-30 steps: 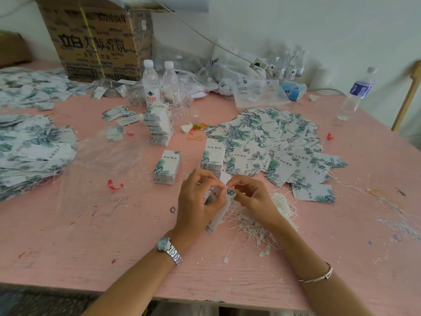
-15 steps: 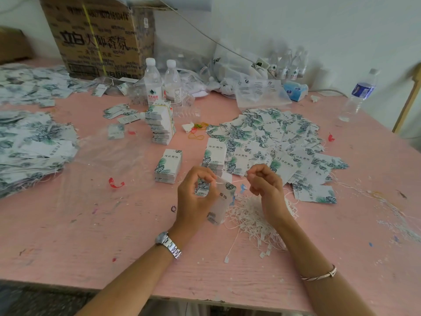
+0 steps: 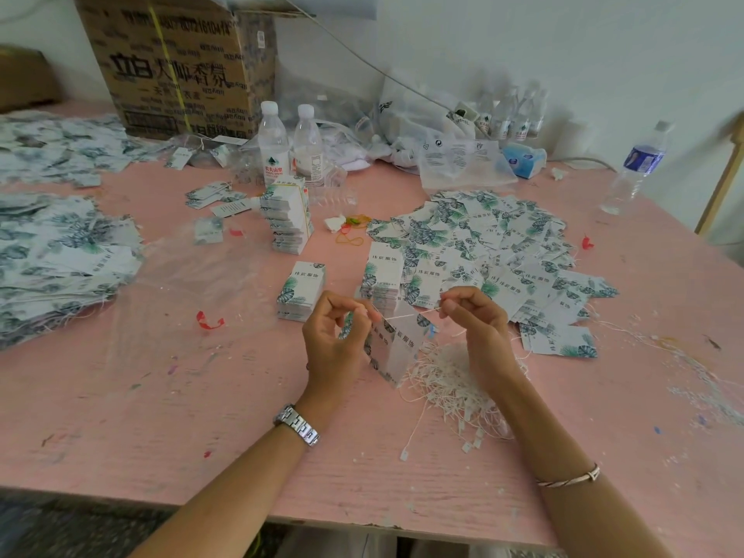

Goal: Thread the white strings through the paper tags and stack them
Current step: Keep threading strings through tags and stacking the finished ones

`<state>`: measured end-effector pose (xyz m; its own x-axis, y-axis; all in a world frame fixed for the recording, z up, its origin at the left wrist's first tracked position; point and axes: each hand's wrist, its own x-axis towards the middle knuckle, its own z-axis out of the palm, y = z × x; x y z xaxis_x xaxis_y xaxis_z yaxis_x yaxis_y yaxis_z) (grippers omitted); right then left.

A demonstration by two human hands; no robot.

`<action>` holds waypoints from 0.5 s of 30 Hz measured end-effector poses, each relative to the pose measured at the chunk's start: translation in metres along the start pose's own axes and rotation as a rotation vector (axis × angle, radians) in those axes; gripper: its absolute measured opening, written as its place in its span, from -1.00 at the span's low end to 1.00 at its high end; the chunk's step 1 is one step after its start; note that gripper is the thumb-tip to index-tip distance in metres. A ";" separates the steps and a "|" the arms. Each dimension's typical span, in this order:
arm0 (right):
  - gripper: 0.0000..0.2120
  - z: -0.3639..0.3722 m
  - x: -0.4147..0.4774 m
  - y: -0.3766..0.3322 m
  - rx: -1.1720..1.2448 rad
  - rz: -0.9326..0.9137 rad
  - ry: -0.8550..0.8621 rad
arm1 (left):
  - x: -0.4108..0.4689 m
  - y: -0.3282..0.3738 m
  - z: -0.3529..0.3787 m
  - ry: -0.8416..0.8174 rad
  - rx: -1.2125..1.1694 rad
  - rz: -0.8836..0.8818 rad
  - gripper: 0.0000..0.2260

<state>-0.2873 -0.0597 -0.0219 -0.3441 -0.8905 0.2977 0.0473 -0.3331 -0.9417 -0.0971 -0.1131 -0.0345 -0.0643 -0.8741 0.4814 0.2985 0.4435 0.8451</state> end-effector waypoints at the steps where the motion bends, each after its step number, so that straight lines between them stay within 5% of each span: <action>1: -0.93 -0.001 0.001 -0.001 0.015 0.012 0.028 | 0.000 0.000 0.000 0.001 -0.002 -0.007 -0.93; 6: -0.95 -0.007 0.004 -0.004 0.127 0.045 0.165 | 0.001 -0.001 -0.001 0.023 0.022 -0.029 -0.92; 9: -0.75 -0.009 0.006 -0.005 0.171 0.076 0.238 | 0.001 0.000 0.000 0.024 0.030 -0.026 -0.96; 13: -0.94 -0.013 0.006 -0.007 0.112 0.056 0.209 | 0.000 -0.001 0.000 0.017 0.020 -0.036 -0.98; 15: -0.87 -0.015 0.005 -0.006 0.018 0.049 0.152 | -0.001 -0.001 -0.001 0.021 0.016 -0.032 -0.97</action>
<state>-0.3030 -0.0577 -0.0170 -0.4787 -0.8493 0.2226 0.0845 -0.2969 -0.9512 -0.0966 -0.1134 -0.0362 -0.0540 -0.8919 0.4490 0.2817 0.4178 0.8638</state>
